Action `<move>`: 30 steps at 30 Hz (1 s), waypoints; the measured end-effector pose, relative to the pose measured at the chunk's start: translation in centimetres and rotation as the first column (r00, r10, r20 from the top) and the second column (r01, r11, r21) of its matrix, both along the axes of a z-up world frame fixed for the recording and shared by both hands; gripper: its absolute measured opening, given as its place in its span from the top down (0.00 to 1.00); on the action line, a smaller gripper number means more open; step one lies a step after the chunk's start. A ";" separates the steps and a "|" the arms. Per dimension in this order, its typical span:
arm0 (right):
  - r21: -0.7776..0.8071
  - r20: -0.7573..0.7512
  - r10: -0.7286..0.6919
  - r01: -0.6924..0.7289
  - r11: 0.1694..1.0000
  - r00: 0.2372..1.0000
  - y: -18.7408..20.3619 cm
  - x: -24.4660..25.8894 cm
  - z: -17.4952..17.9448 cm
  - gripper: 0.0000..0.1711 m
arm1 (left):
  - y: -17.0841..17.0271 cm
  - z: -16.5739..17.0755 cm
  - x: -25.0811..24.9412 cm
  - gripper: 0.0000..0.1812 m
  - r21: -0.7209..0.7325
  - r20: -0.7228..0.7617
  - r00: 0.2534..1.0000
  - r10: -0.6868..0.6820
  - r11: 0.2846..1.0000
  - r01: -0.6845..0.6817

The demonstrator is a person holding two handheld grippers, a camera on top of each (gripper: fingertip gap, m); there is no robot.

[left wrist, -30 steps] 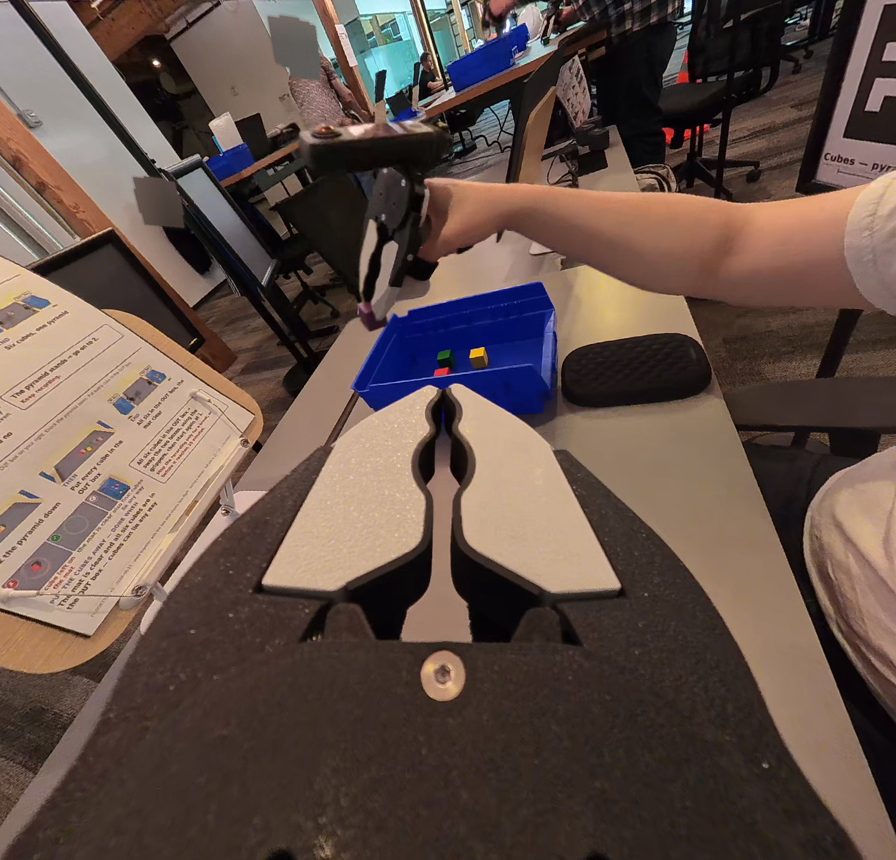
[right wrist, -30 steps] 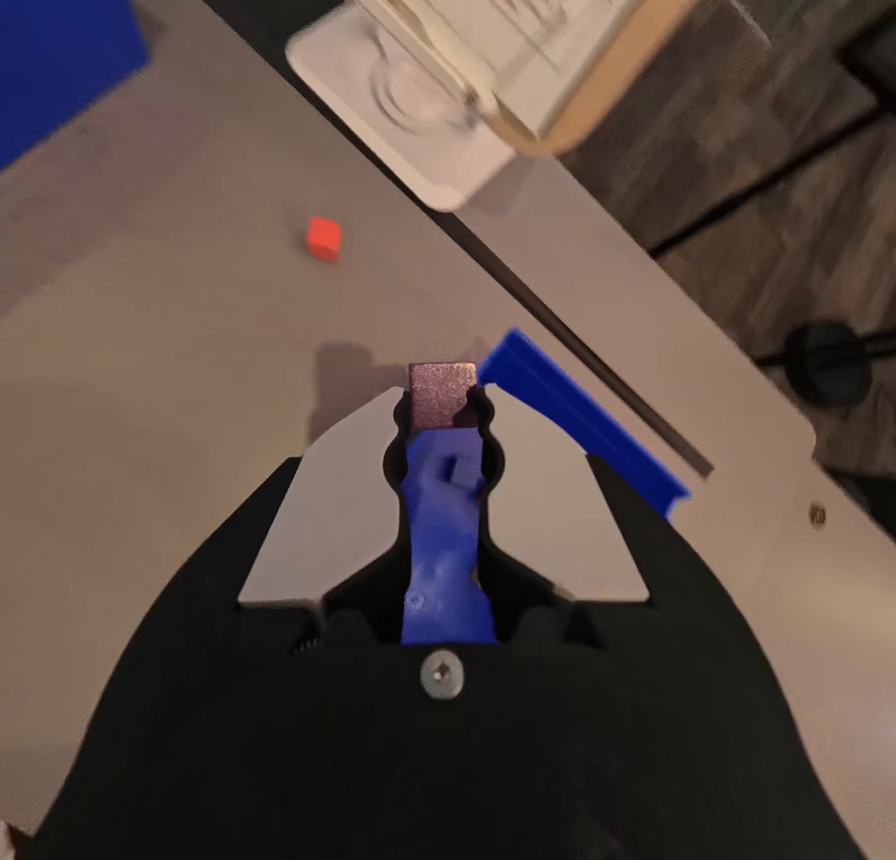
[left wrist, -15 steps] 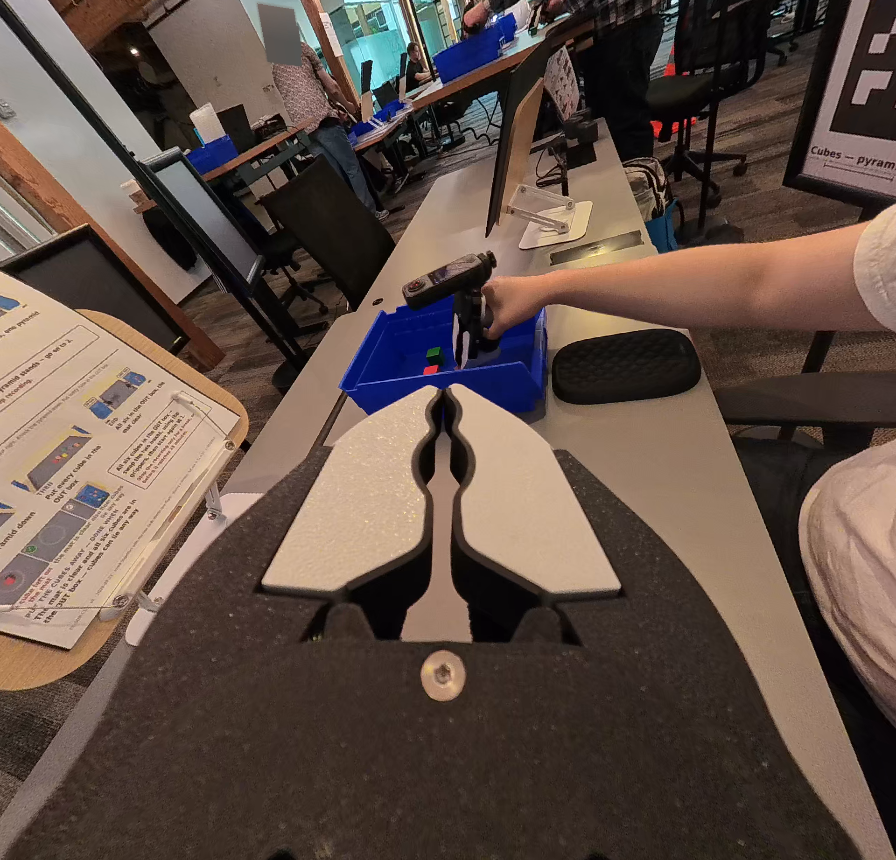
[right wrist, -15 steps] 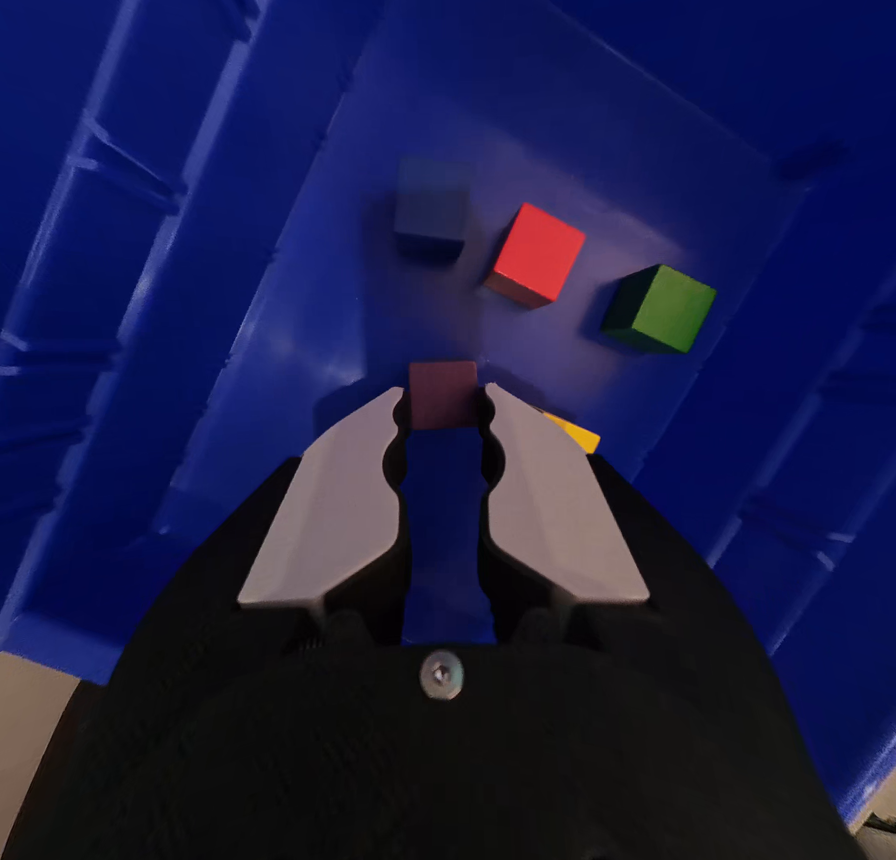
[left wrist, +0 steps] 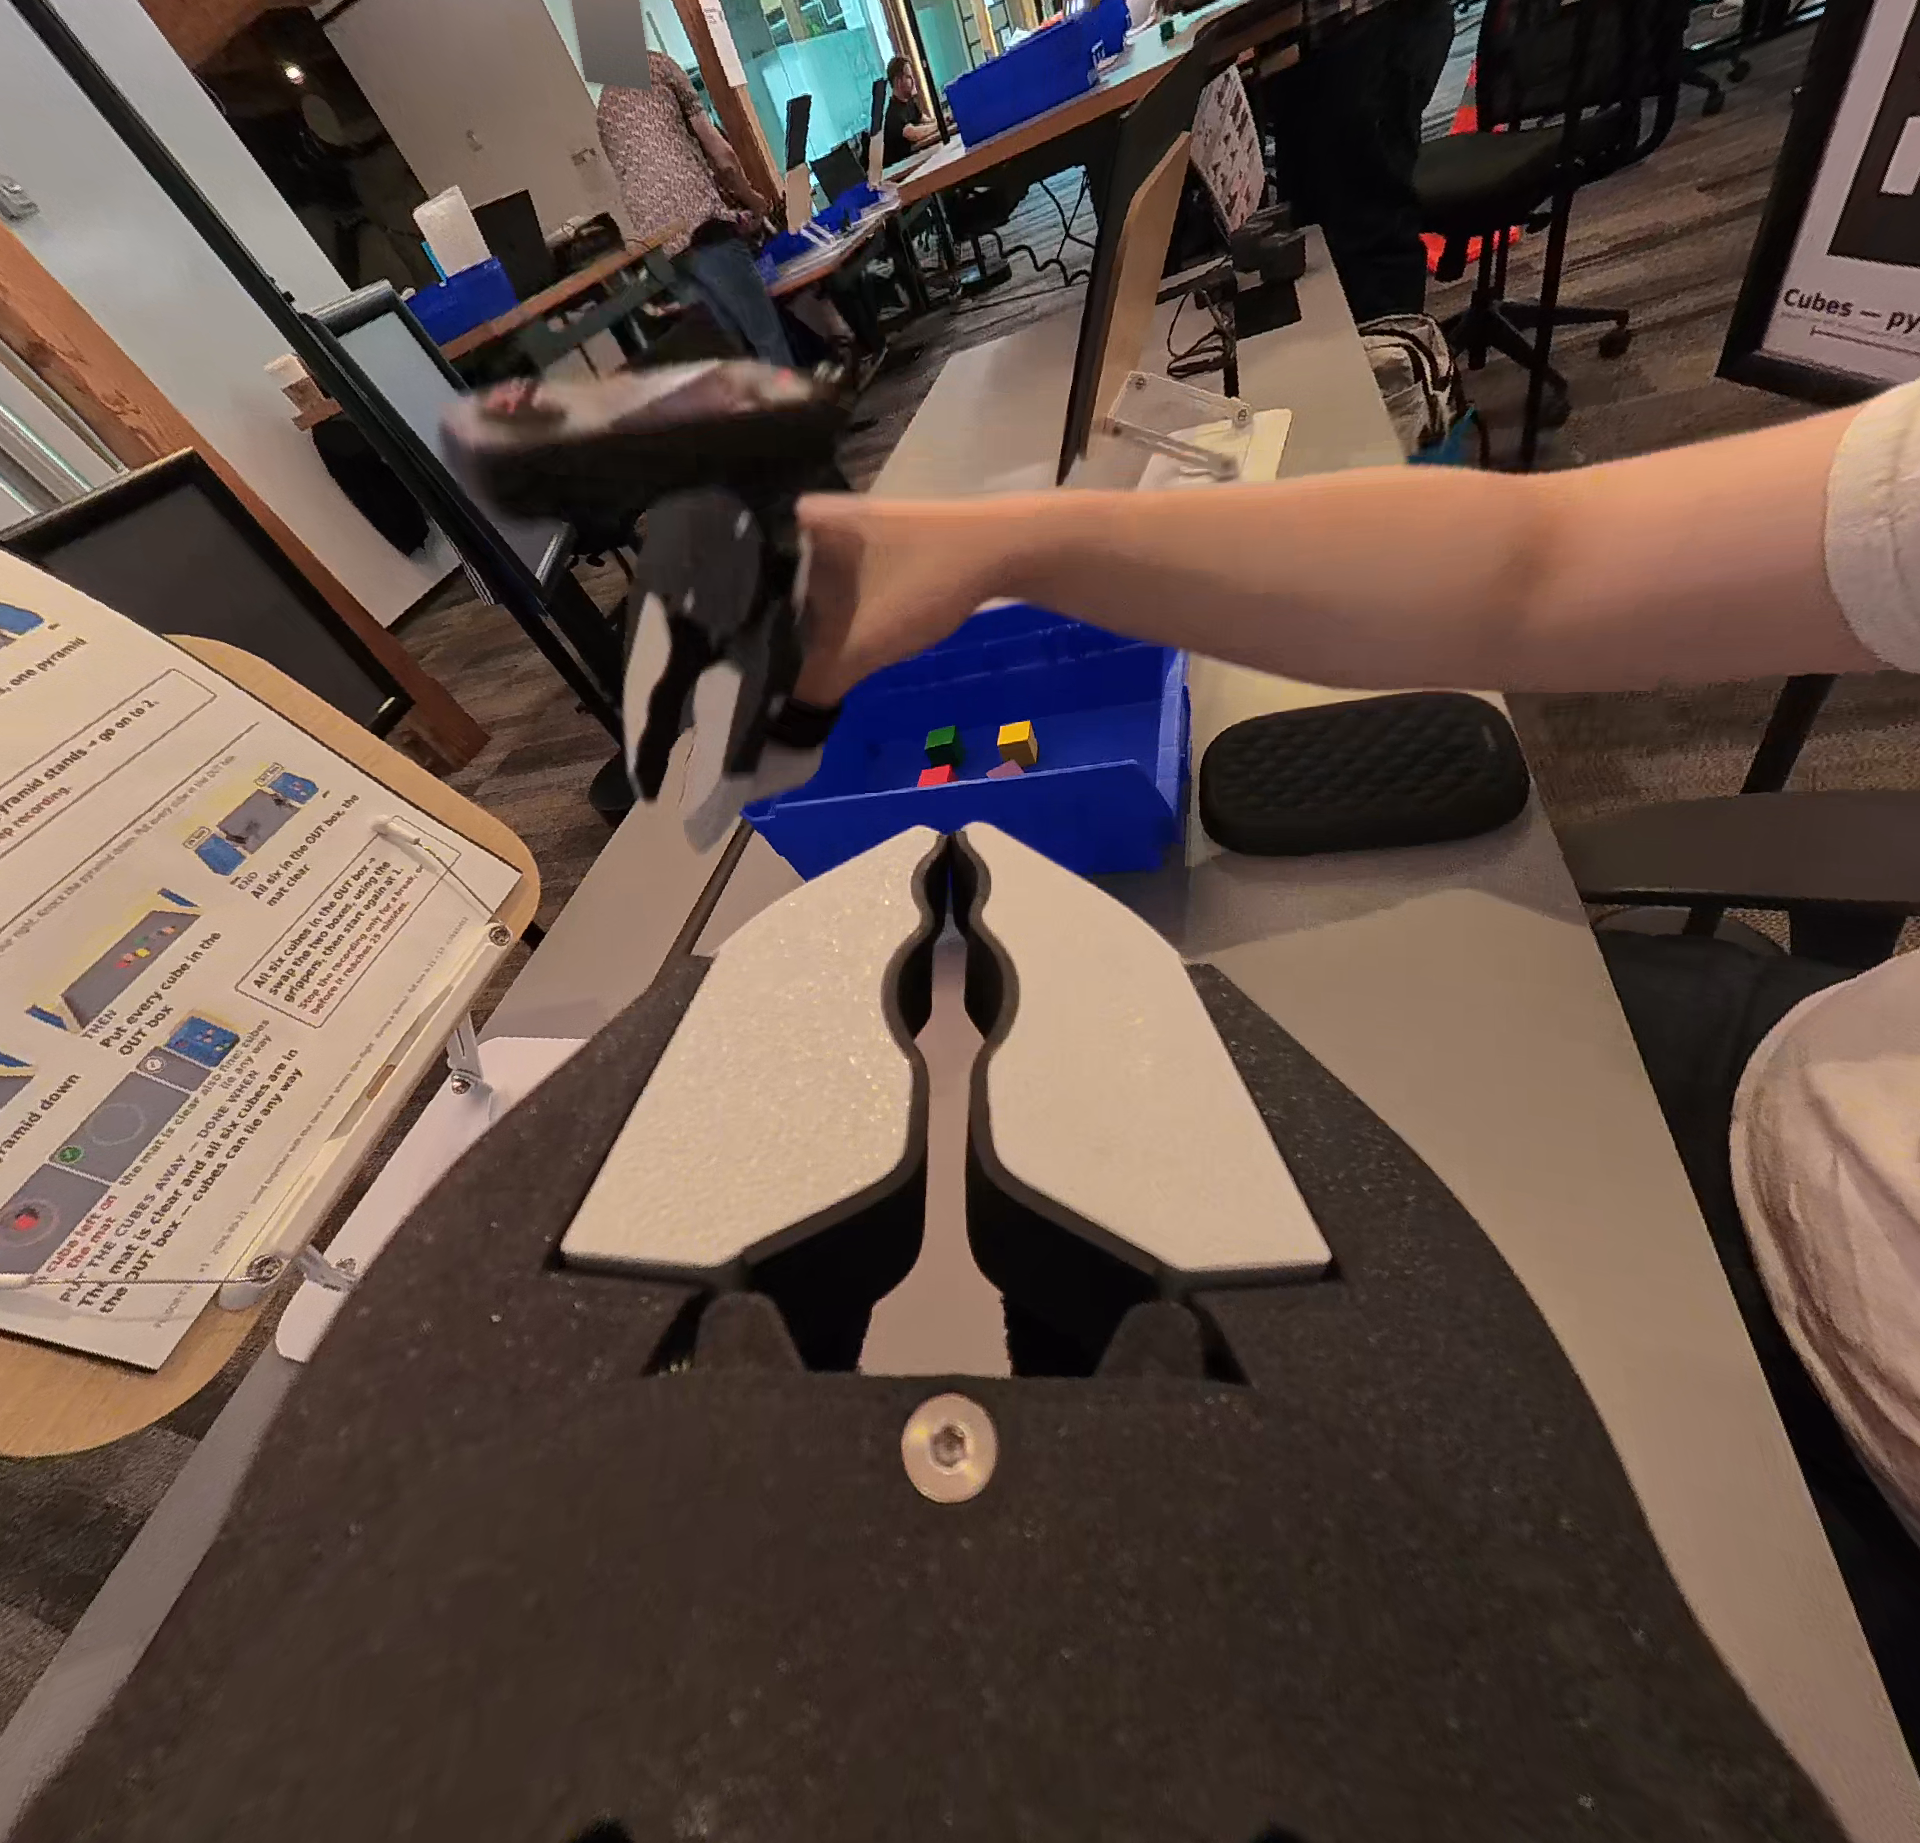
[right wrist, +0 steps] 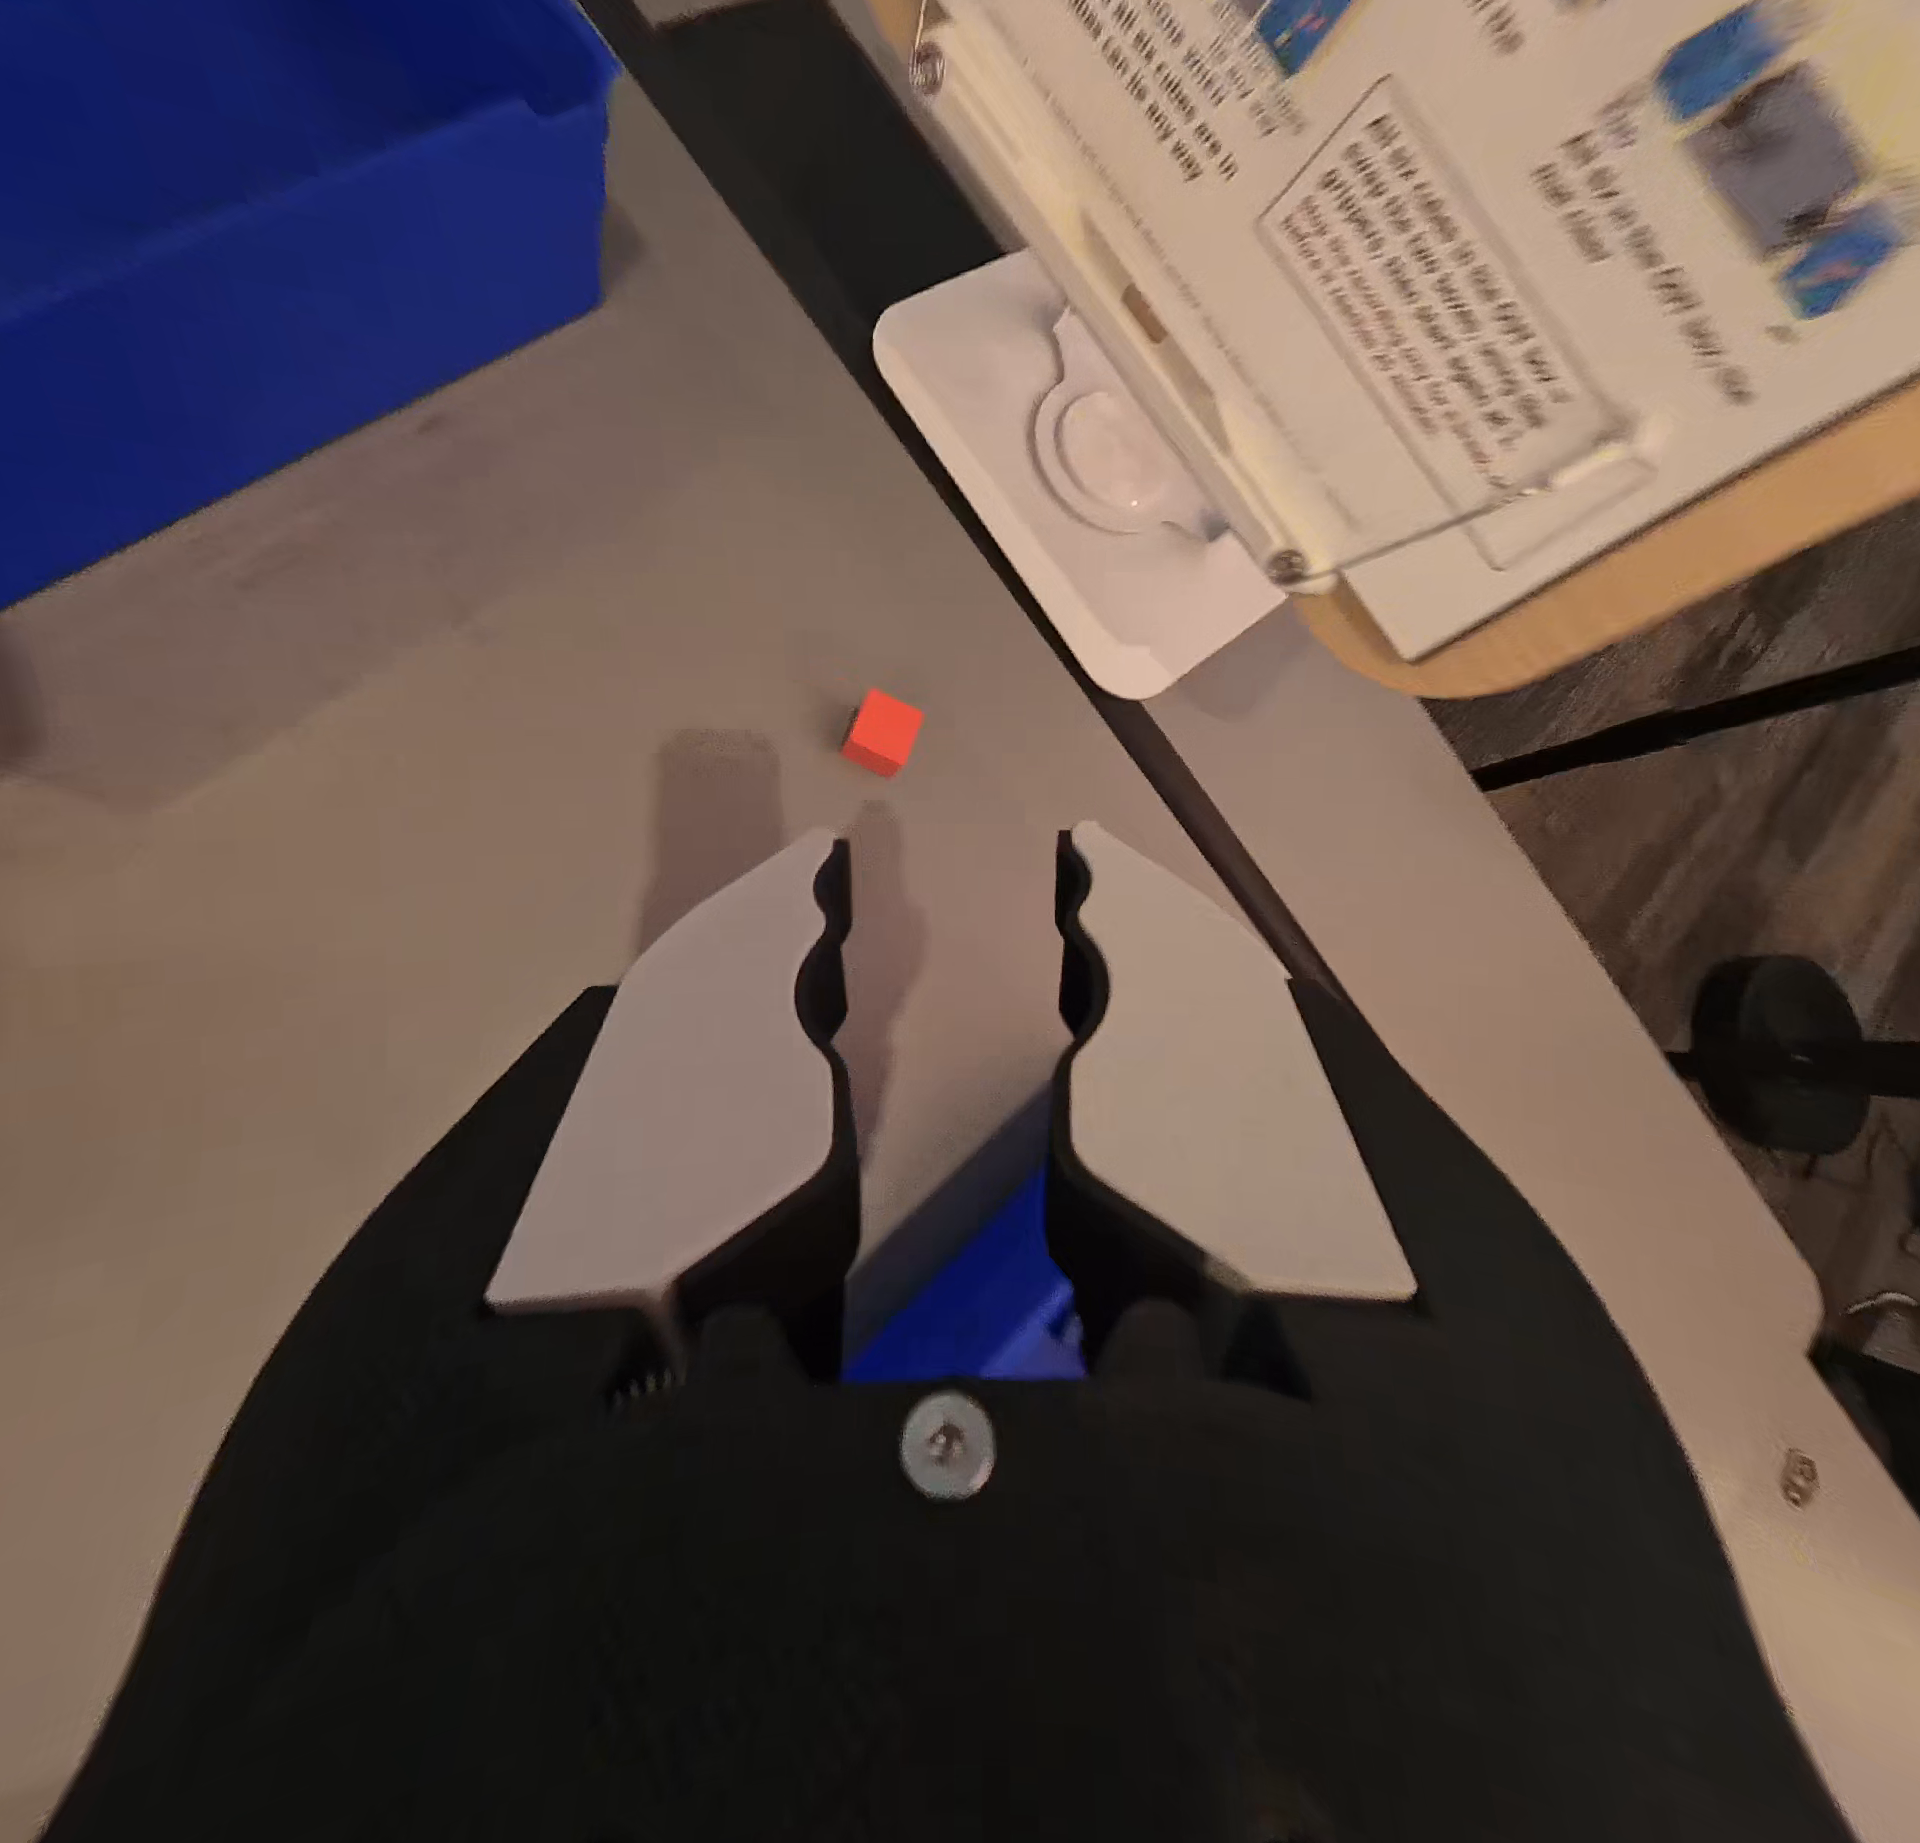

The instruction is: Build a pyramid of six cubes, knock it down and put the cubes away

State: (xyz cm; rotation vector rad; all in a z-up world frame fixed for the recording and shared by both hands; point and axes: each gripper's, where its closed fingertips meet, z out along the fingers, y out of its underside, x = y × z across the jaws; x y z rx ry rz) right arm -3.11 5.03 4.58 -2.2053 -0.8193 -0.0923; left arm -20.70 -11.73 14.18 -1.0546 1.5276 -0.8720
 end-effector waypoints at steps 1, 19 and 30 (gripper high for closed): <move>-0.024 -0.002 -0.014 0.014 1.000 1.000 1.3 -0.8 -1.5 0.76 | 0.0 0.0 0.0 1.00 0.000 -0.001 1.000 -0.004 1.000 0.004; -0.391 0.006 -0.222 0.206 0.897 0.975 8.5 -2.7 -19.6 0.83 | 0.3 0.5 -1.3 1.00 -0.011 0.020 1.000 -0.012 1.000 0.012; -0.012 -0.005 -0.037 0.037 0.999 0.999 0.1 -0.8 4.7 0.83 | 0.1 -0.1 -0.4 1.00 -0.019 -0.006 1.000 -0.026 0.999 0.026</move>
